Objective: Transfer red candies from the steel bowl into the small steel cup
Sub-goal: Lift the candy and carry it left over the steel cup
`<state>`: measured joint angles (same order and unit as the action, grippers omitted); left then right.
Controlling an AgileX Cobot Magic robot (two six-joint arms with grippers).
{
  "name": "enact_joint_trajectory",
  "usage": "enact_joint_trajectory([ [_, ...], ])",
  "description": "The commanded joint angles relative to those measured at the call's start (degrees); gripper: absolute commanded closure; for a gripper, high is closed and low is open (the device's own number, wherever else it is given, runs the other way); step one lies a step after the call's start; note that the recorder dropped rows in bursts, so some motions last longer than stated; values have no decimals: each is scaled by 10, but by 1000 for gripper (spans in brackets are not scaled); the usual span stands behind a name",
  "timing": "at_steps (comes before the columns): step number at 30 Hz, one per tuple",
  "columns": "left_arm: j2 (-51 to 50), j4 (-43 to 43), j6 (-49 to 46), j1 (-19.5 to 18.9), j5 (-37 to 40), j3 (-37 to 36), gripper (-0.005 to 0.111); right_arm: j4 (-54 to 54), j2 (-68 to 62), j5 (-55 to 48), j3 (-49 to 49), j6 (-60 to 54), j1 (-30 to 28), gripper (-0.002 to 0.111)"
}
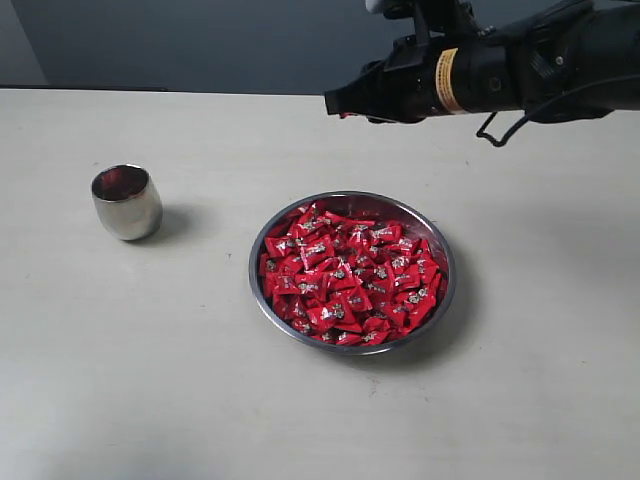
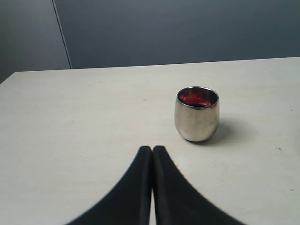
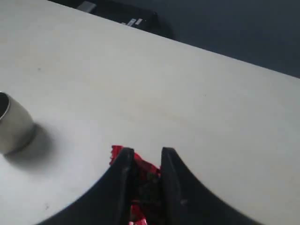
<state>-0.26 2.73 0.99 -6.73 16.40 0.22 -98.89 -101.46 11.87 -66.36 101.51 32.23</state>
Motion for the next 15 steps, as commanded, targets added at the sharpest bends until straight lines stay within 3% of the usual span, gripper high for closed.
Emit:
enact_joint_trajectory([
  [1,3,-1,1,0,-1,-2,106,2,-51,45,-68,0,-2,109],
  [4,3,-1,1,0,-1,-2,106,3,-103,85,-127,15,4,109],
  [15,3,-1,1,0,-1,-2,106,-11,-296,111,-398,110,112,109],
])
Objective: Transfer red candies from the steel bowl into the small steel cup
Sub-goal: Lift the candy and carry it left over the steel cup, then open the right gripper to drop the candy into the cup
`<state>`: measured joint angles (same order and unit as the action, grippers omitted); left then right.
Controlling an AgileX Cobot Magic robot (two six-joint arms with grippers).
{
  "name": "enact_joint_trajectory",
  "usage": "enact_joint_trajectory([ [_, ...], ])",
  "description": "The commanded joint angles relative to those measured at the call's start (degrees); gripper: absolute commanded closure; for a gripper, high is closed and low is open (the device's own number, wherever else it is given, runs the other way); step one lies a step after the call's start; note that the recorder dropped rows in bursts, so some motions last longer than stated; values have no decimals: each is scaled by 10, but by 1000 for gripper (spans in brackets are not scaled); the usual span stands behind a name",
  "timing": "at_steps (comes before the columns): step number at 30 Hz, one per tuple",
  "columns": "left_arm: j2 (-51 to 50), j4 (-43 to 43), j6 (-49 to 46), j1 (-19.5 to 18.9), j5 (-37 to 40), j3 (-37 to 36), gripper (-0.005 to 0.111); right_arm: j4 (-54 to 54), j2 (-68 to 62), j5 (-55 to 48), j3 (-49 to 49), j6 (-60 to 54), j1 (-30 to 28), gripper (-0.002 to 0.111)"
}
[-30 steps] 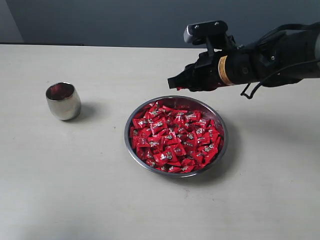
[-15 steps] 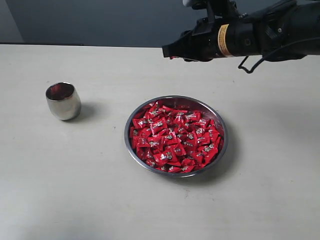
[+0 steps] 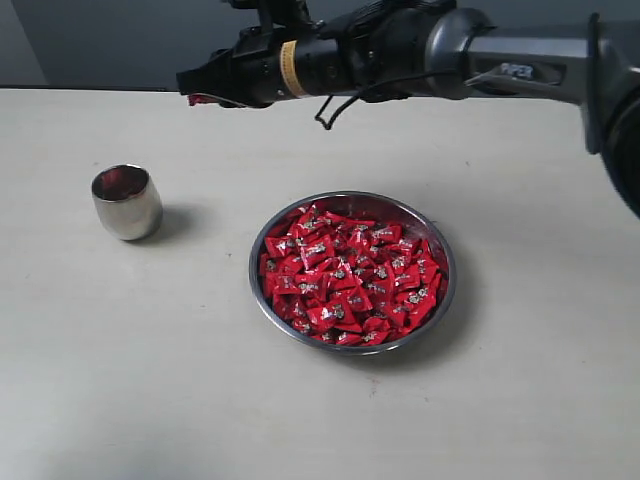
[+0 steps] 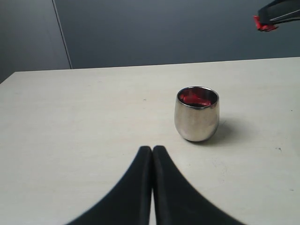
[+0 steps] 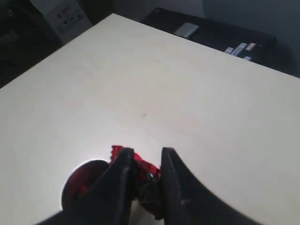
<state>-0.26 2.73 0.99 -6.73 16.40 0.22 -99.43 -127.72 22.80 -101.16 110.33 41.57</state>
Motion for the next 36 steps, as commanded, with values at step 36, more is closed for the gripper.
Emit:
enact_joint_trajectory([
  [36,3,-1,1,0,-1,-2,106,-5,-156,25,-163,65,88,109],
])
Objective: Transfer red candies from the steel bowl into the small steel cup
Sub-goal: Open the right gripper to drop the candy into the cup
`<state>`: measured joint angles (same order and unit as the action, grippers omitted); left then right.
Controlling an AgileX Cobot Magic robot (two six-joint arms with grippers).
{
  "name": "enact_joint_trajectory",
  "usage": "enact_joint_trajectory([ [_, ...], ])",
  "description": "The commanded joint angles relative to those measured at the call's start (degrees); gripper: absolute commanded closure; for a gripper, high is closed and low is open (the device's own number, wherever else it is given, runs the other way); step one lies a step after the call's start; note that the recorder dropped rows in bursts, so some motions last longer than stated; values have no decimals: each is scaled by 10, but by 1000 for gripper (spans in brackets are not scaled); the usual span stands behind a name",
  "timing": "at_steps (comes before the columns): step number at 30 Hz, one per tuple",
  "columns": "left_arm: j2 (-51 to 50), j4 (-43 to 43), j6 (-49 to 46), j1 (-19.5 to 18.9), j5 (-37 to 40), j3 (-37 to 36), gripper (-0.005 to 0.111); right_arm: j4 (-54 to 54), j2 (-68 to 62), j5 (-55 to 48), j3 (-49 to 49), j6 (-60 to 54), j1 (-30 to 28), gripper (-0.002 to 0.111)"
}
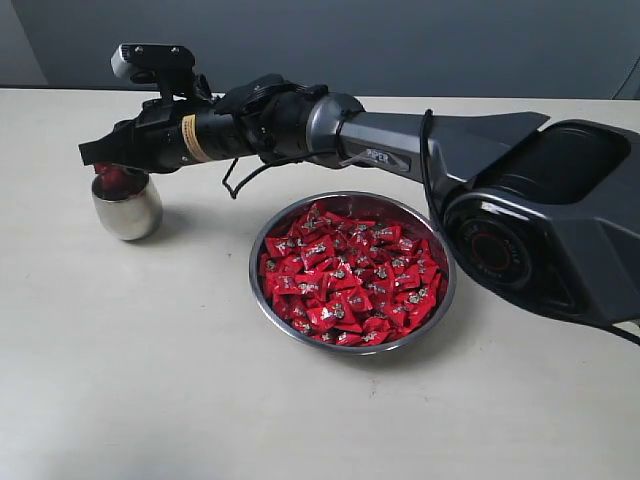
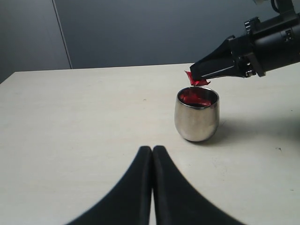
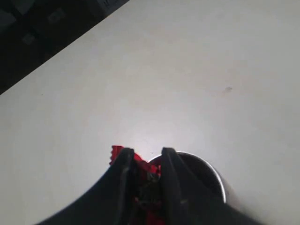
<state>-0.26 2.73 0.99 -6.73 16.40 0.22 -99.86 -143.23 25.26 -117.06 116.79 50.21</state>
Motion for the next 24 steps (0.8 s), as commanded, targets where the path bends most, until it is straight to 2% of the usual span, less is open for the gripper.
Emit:
enact_joint_trajectory([
  [1,3,-1,1,0,-1,-2,106,-1,-1,0,-4,0,2,109],
  [7,3,-1,1,0,-1,-2,106,-1,-1,-4,-4,-5,2,107],
  [9,3,-1,1,0,-1,-2,106,-1,-1,-4,-4,-7,2,99],
  [13,3,-1,1,0,-1,-2,106,-1,-1,-3,-4,-8,2,69],
  [15,3,-1,1,0,-1,-2,106,-1,-1,-9,-4,0,2,60],
  [24,3,-1,1,0,-1,-2,106,-1,-1,-18,-4,2,2,76],
])
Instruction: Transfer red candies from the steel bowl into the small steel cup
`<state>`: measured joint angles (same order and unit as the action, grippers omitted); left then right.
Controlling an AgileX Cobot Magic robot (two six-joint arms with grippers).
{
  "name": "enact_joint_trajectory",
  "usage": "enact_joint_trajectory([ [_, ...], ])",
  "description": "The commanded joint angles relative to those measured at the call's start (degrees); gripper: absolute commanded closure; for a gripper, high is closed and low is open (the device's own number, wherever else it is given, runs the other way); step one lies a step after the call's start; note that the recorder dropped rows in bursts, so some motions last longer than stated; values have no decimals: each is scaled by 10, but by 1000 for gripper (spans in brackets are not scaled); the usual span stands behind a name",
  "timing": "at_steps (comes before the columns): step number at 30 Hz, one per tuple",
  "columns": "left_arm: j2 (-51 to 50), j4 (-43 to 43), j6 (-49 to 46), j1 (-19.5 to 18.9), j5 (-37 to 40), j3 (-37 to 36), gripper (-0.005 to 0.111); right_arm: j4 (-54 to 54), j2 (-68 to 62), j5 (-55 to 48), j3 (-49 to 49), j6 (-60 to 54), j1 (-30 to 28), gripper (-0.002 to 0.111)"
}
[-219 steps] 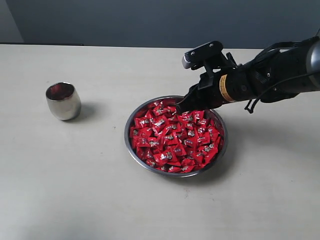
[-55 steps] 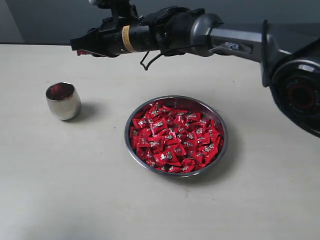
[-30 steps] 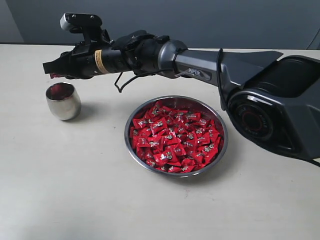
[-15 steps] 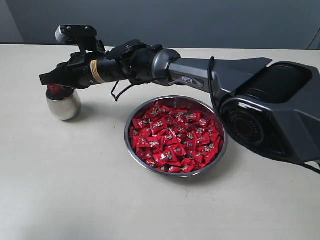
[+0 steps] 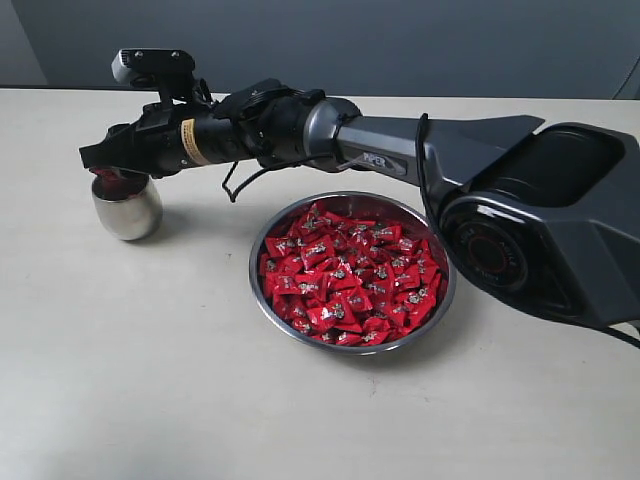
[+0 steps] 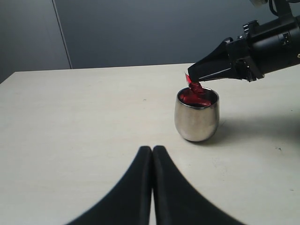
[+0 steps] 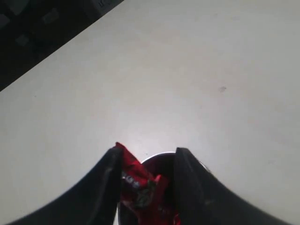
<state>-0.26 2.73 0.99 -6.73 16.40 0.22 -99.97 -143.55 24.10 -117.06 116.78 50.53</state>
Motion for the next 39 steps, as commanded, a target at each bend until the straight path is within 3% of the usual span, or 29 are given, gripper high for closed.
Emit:
enact_joint_trajectory([
  [1,3,-1,1,0,-1,-2,106,0,2,-9,-4,2,-1,76],
  [16,3,-1,1,0,-1,-2,106,0,14,-2,-4,3,-8,76],
  [17,3,-1,1,0,-1,-2,106,0,17,0,-4,6,-11,80],
  [19,3,-1,1,0,-1,-2,106,0,31,1,-4,9,-19,110],
  [28,3,-1,1,0,-1,-2,106,0,74,17,4,-32,-59,109],
  [30,3,-1,1,0,-1,-2,106,0,92,17,26,-46,-70,109],
  [39,3,-1,1,0,-1,-2,106,0,260,-132,300,-182,-117,109],
])
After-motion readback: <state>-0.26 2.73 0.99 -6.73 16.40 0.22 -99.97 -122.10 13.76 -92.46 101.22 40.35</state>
